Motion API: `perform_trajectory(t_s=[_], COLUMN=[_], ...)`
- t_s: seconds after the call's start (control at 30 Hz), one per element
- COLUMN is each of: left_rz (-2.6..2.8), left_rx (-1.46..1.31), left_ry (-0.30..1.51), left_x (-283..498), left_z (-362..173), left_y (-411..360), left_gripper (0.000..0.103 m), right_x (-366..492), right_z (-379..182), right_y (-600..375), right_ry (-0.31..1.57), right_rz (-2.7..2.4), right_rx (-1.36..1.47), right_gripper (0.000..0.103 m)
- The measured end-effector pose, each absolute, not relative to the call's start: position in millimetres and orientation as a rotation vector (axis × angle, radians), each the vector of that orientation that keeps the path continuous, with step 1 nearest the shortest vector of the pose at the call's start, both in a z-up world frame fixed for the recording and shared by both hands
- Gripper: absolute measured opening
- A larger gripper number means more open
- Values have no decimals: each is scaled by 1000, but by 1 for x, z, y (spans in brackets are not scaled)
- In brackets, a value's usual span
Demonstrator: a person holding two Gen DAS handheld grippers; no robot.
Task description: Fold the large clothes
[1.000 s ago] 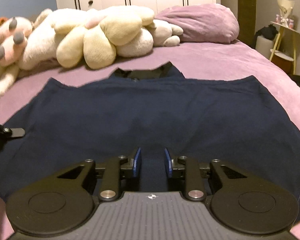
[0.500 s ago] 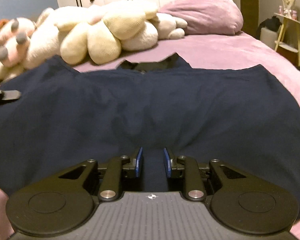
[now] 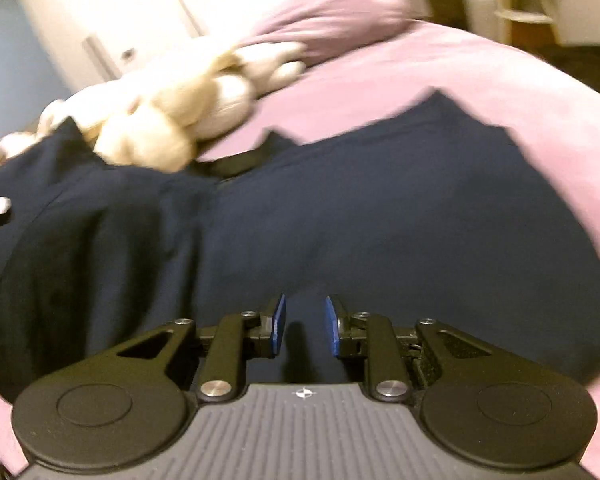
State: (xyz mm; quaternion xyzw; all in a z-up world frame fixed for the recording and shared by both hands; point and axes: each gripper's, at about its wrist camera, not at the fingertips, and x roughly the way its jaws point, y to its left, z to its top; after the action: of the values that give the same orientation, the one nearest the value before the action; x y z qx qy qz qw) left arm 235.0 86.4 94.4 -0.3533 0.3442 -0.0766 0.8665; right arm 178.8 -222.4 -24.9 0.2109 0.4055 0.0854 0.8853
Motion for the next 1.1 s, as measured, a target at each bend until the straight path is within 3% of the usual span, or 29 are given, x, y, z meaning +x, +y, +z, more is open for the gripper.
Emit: perform_trajectory(t_s=[0.17,0.3,0.37,0.43,0.47,0.53,0.67,0.9,1.0,1.1], left_rz=[-281,-315,-322,-343,-363,-408,-448,-407,-206,44], left_rx=[-692,-588,-544,-546,-570,-589,-490,-562,-553,-607], left_ry=[753,821,840,866,860,824,803,518,400,410], left_x=[278,305,314,320,320,317,306,243,221,213], left_z=[88,50,28,6,-4,-15,-1,82,91,77], left_y=[6,-56,-78,-92,-96,-98,-111,-52,-4,46], left_gripper=[31,31,35,44,57,73,83,92,94,94], right_x=[172,163,156,149,145,136,125,114,117,132], right_z=[-55,-57,-58,-57,-56,-55,-51,-23,4,36], right_y=[-261,-277,-289,-301,-306,-317,-328,-350,-348,-327], right_ry=[882,861,851,833,824,817,809,727,648,573], right_rz=[188,212,208,199,194,183,151,31,11,80], right_rx=[572,683,722,748,756,769,769,743,679,617], right_gripper=[9,9,9,9,9,9,11,22,22,22])
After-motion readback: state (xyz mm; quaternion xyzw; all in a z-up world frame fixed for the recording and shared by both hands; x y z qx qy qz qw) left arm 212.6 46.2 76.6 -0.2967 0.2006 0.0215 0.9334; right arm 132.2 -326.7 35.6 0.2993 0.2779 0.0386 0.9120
